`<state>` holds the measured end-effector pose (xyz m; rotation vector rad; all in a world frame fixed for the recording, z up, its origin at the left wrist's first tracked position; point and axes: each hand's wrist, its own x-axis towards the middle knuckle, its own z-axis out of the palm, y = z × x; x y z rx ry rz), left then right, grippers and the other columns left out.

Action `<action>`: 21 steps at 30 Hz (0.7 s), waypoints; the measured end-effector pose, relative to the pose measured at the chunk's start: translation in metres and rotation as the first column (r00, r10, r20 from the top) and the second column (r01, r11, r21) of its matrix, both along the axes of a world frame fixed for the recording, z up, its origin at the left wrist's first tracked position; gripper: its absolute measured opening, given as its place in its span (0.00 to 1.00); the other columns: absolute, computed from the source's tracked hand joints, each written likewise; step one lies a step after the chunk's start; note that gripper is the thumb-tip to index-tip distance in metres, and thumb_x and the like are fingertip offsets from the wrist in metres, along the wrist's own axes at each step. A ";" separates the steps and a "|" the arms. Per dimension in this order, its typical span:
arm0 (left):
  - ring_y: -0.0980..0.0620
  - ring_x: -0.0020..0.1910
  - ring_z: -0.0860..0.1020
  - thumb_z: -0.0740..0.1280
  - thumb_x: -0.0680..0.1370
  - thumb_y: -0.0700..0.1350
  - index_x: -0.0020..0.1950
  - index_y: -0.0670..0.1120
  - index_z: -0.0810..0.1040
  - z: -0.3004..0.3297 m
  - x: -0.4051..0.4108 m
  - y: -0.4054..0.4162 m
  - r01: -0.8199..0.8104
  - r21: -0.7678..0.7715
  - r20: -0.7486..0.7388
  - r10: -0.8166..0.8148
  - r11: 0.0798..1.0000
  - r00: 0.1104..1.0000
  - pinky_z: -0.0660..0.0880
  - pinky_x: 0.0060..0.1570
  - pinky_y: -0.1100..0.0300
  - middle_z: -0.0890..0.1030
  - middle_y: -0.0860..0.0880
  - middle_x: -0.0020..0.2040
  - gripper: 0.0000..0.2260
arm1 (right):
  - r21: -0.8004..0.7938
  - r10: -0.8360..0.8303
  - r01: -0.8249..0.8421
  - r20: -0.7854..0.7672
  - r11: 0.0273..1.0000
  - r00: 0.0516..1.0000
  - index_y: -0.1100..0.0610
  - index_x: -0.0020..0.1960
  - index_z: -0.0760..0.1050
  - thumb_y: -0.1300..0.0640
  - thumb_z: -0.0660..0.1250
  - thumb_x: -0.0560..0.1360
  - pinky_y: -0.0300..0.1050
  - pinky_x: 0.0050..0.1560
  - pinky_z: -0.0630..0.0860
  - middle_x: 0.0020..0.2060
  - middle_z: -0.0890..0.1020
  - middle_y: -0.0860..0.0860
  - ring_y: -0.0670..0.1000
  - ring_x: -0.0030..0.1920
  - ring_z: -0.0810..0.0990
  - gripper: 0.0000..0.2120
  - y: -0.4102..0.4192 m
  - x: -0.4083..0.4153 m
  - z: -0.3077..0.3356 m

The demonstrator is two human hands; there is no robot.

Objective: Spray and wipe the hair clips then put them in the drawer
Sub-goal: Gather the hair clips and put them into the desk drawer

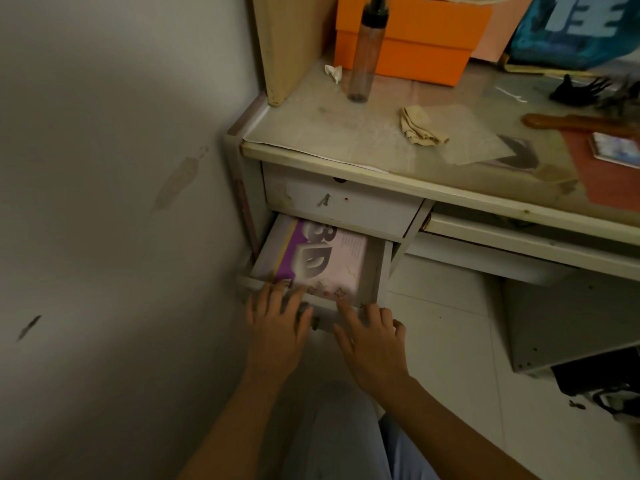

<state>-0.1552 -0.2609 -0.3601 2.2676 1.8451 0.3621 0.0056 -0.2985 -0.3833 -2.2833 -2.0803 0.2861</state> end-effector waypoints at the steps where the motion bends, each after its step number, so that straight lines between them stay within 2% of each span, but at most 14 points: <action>1: 0.37 0.63 0.74 0.50 0.76 0.56 0.61 0.45 0.79 0.001 0.000 0.001 -0.009 -0.022 0.015 0.009 1.000 1.000 0.66 0.63 0.39 0.78 0.40 0.62 0.26 | -0.002 0.003 -0.003 -0.006 1.000 1.000 0.42 0.75 0.52 0.38 0.45 0.80 0.50 0.64 0.62 0.64 0.68 0.51 0.53 0.64 0.65 0.25 0.000 0.000 0.000; 5: 0.38 0.62 0.74 0.49 0.76 0.55 0.58 0.44 0.80 0.003 0.001 0.002 -0.021 -0.022 0.026 0.022 1.000 0.999 0.65 0.63 0.40 0.78 0.41 0.59 0.26 | -0.014 0.009 -0.009 -0.010 1.000 1.000 0.42 0.75 0.52 0.39 0.46 0.80 0.50 0.62 0.63 0.64 0.68 0.52 0.53 0.64 0.65 0.24 0.001 0.000 0.003; 9: 0.36 0.51 0.80 0.55 0.75 0.52 0.49 0.43 0.83 0.002 -0.003 -0.007 -0.017 0.047 -0.049 0.019 0.999 0.999 0.73 0.54 0.38 0.82 0.40 0.50 0.20 | -0.029 0.025 -0.025 -0.022 0.999 0.999 0.42 0.76 0.52 0.39 0.46 0.80 0.49 0.62 0.65 0.65 0.68 0.53 0.54 0.64 0.66 0.25 -0.013 -0.004 0.003; 16: 0.37 0.45 0.79 0.57 0.75 0.52 0.46 0.43 0.82 -0.002 -0.005 -0.018 -0.027 0.064 -0.055 0.030 0.998 0.998 0.75 0.50 0.40 0.81 0.41 0.48 0.17 | -0.074 0.040 -0.042 -0.023 0.996 0.999 0.41 0.77 0.49 0.39 0.45 0.81 0.48 0.61 0.65 0.66 0.67 0.53 0.53 0.65 0.66 0.25 -0.025 -0.007 0.007; 21: 0.38 0.48 0.80 0.57 0.75 0.52 0.46 0.44 0.82 -0.001 -0.007 -0.025 -0.022 0.054 -0.049 0.025 0.998 0.998 0.74 0.52 0.39 0.82 0.41 0.49 0.17 | -0.072 0.040 -0.043 -0.049 0.996 0.998 0.41 0.77 0.47 0.39 0.45 0.81 0.47 0.61 0.64 0.67 0.66 0.52 0.53 0.65 0.64 0.26 -0.031 -0.008 0.008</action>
